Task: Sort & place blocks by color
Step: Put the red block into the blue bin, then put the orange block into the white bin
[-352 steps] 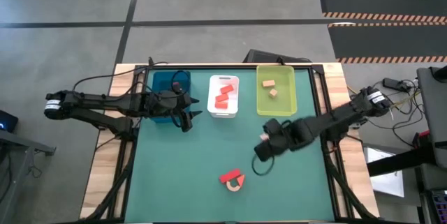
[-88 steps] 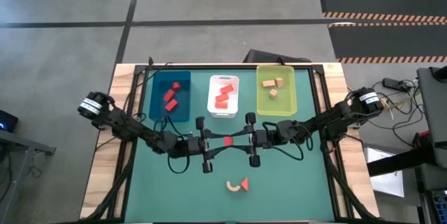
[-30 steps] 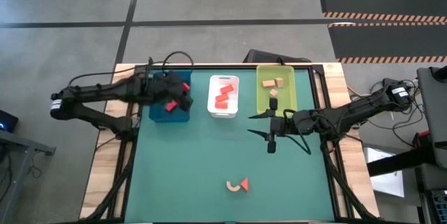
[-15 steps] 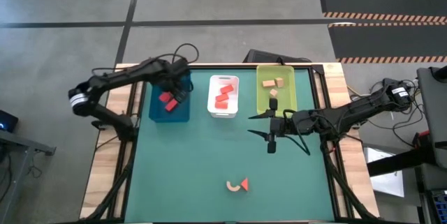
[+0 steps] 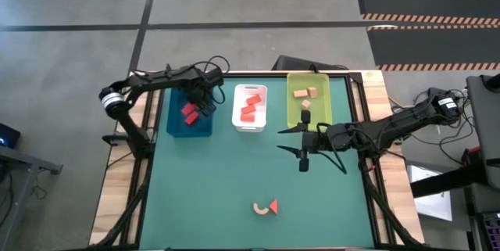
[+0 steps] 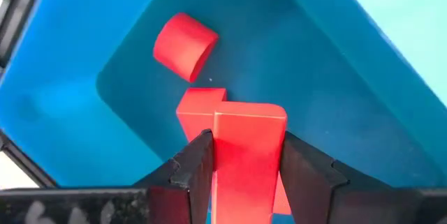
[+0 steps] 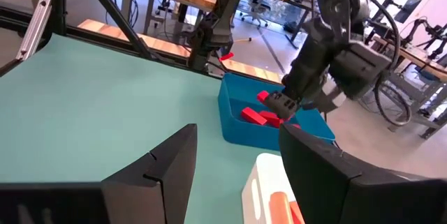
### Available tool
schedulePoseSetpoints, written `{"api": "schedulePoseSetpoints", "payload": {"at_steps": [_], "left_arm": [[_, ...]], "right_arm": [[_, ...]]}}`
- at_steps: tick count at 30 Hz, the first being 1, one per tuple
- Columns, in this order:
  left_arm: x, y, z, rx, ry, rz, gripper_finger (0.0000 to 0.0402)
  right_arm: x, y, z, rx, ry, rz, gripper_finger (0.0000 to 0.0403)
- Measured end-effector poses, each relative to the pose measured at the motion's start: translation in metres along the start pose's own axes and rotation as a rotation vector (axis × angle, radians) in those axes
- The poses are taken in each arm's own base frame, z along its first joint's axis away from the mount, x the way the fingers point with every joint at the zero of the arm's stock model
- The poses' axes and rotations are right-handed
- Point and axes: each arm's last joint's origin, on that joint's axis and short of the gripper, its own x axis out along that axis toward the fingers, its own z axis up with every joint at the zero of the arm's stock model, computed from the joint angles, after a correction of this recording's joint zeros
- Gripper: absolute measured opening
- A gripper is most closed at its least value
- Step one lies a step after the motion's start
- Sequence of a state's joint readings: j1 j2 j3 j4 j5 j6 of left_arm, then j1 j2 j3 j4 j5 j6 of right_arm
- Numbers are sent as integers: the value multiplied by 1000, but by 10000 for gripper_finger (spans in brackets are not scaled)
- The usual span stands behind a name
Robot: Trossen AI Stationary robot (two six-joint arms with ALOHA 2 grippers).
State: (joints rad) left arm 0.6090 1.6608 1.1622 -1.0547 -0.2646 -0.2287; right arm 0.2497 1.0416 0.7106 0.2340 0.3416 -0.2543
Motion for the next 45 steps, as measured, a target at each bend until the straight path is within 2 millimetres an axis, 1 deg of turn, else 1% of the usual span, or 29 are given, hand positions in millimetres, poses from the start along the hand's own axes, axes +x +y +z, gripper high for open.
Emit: {"api": "schedulePoseSetpoints", "payload": {"at_steps": [5, 10, 21, 31, 36, 41, 45], "left_arm": [[10, -3, 3, 8, 30, 7, 127], [14, -5, 4, 10, 45, 10, 127], [16, -6, 5, -28, 31, 8, 128], [16, -6, 6, -44, 28, 8, 163], [16, -6, 6, -40, 26, 13, 173], [11, -5, 5, -32, 8, 25, 174], [-6, -6, -2, -8, -43, 13, 174]], "right_arm": [[0, 0, 0, 0, 0, 0, 194], [0, 0, 0, 0, -1, 1, 194], [0, 0, 0, 2, -1, 1, 194], [0, 0, 0, 5, -1, 1, 194], [0, 0, 0, 8, -1, 1, 194], [0, 0, 0, 27, -1, 1, 194], [0, 0, 0, 59, -1, 3, 194]]}}
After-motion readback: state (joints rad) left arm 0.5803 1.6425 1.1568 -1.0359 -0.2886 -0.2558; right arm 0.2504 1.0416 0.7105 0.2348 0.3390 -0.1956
